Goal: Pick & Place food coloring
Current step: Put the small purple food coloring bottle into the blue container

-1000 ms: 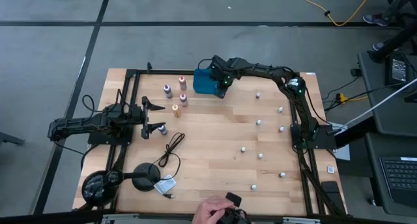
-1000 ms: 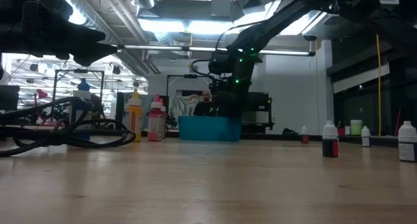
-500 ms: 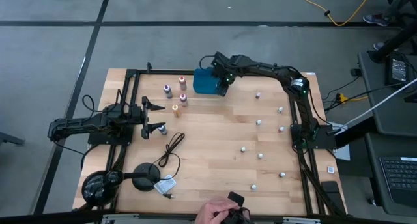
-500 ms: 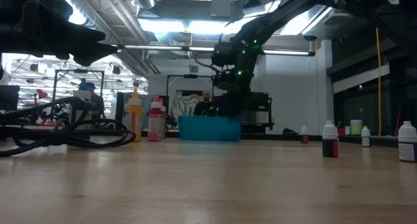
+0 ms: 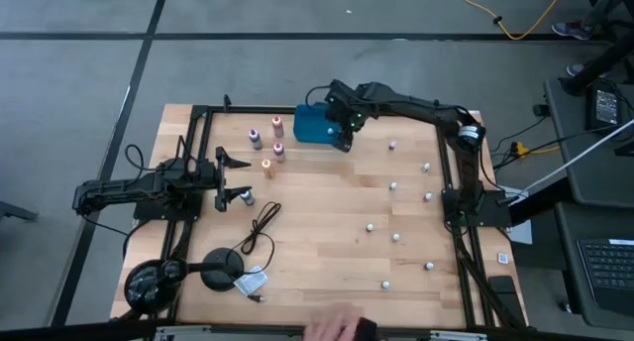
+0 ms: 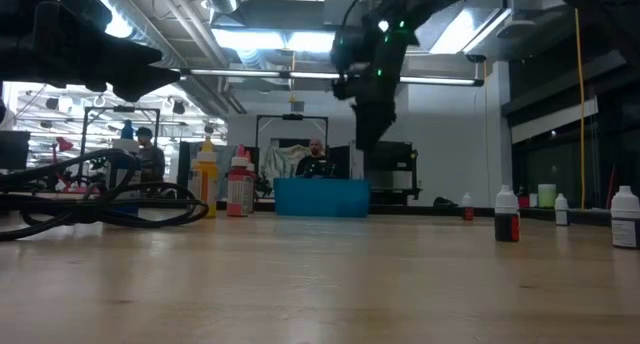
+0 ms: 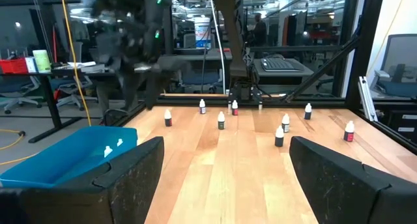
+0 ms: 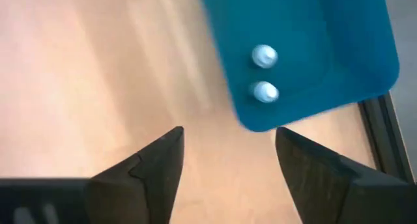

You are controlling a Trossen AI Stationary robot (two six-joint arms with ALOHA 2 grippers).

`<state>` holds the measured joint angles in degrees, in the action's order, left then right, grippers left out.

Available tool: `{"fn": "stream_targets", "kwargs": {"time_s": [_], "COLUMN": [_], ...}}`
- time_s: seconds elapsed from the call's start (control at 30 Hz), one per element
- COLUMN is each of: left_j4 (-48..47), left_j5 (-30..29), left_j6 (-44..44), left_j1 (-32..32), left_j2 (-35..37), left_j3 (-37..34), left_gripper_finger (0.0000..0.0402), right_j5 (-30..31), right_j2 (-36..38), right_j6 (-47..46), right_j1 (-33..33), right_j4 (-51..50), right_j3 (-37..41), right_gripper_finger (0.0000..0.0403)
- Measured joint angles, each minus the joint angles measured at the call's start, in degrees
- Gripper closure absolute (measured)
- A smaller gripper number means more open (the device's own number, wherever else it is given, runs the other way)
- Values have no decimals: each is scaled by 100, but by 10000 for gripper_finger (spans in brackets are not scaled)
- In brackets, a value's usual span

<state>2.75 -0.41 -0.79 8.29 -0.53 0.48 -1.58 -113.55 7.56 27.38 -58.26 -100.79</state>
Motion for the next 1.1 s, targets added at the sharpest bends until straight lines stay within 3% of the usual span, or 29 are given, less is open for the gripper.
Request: {"fn": "stream_targets", "kwargs": {"time_s": [0.37, 0.53, 0.77, 1.1], "left_j4": [0, 1, -1, -1], "left_j5": [-1, -1, -1, 3], "left_j6": [-1, -1, -1, -1], "left_j1": [0, 0, 0, 0], "left_j2": [0, 0, 0, 0], "left_j3": [-1, -1, -1, 0], "left_gripper_finger": [74, 73, 73, 73], "right_j5": [-150, 357, 1340, 1449], "right_j2": [846, 1420, 2415, 3445], "right_j6": [-154, -503, -1853, -4349], "right_j1": [-390, -470, -366, 183], "right_j4": [331, 792, 1199, 829], "right_j3": [0, 692, 2063, 3715], "right_gripper_finger": [142, 142, 142, 142]}}
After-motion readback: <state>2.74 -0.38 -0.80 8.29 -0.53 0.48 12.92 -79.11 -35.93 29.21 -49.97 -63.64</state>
